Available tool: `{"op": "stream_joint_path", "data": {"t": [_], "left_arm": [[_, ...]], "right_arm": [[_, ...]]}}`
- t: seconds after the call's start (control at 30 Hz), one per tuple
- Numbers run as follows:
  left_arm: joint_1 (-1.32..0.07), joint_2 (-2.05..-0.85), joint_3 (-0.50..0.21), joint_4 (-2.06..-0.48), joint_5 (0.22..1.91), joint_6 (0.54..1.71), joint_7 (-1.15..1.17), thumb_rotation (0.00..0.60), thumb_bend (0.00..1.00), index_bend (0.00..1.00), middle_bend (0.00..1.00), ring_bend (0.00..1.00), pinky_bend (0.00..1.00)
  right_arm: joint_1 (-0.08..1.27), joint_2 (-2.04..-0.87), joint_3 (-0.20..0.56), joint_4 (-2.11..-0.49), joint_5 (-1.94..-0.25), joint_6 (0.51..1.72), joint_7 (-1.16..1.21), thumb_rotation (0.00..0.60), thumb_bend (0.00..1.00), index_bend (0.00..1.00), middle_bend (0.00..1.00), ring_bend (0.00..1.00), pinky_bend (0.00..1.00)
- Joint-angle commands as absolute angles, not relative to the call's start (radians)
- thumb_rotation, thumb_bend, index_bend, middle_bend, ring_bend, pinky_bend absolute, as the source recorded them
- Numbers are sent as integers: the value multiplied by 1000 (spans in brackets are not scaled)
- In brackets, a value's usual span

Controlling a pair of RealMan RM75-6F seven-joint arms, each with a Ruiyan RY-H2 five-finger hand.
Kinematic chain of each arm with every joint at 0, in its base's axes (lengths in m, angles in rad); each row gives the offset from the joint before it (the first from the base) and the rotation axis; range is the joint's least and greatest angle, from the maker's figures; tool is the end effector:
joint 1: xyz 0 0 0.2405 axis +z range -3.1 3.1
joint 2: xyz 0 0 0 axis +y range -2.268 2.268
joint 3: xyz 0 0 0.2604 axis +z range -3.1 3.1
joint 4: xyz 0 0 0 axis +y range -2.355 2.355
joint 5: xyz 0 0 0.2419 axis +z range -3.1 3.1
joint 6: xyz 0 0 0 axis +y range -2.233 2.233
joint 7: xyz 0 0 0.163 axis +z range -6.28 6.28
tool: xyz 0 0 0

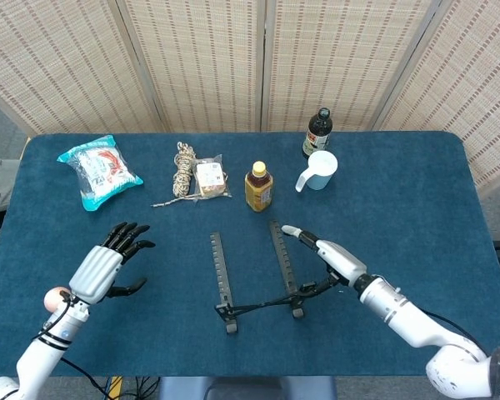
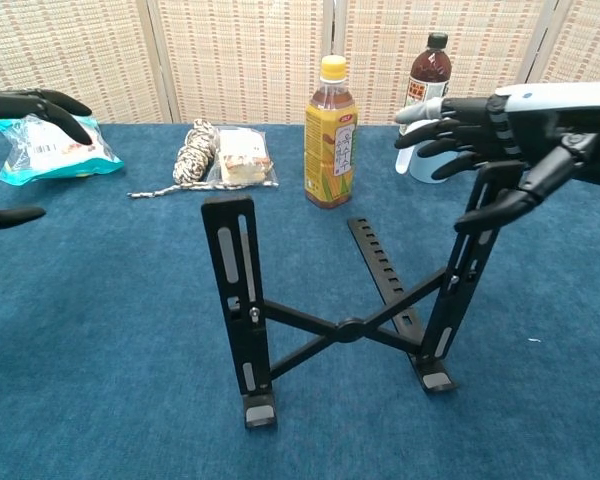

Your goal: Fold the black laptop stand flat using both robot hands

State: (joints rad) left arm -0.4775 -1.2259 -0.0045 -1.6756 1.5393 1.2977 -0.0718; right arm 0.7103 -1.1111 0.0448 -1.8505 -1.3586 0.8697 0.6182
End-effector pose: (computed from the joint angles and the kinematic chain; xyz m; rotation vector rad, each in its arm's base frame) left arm -0.2094 0.2864 0.0527 -1.7611 -0.9764 -1.2096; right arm -0.1524 -0.3116 0.0245 1.7584 -1.8017 1.2117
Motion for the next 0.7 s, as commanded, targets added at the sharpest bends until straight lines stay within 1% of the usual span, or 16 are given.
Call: {"op": "stream_joint_path", "data": {"t": [0.03,0.17,0.2,0.3,0.4,0.57,0.7], "left_arm": [[-471,-1220,-12,-1677,1534,1304,-69,600,250,225,78,7,0],[-469,-1213,-21,-1670,1532,1299,-66,600,250,225,78,7,0],[-469,-1212,-23,-1669,1532,1296,-65,600,250,225,78,7,0],[-473,-1209,-31,-1663,1530,1287,-65,600,250,226,78,7,0],[-482,-1203,-41,-1655,1522,1267,-67,600,250,225,78,7,0],[-510,-1195,-57,-1636,1509,1214,-66,600,250,225,78,7,0],[-543,-1203,-60,-1598,1513,1156,-63,600,250,225,78,7,0]], "right_arm": [[714,-1205,100,-1801,-1265,915,476,600,0,0,100,1,112],[701,-1276,135,-1772,-1227,1004,340,600,0,0,99,1,105],[697,-1288,141,-1765,-1230,1026,309,600,13,0,96,1,101],[680,-1323,148,-1737,-1262,1107,207,600,47,0,83,0,91],[660,-1334,146,-1714,-1324,1181,131,600,47,0,82,0,79],[632,-1301,121,-1700,-1434,1251,15,600,47,0,82,0,48],[631,-1234,66,-1698,-1529,1221,-27,600,43,0,82,0,45]]}}
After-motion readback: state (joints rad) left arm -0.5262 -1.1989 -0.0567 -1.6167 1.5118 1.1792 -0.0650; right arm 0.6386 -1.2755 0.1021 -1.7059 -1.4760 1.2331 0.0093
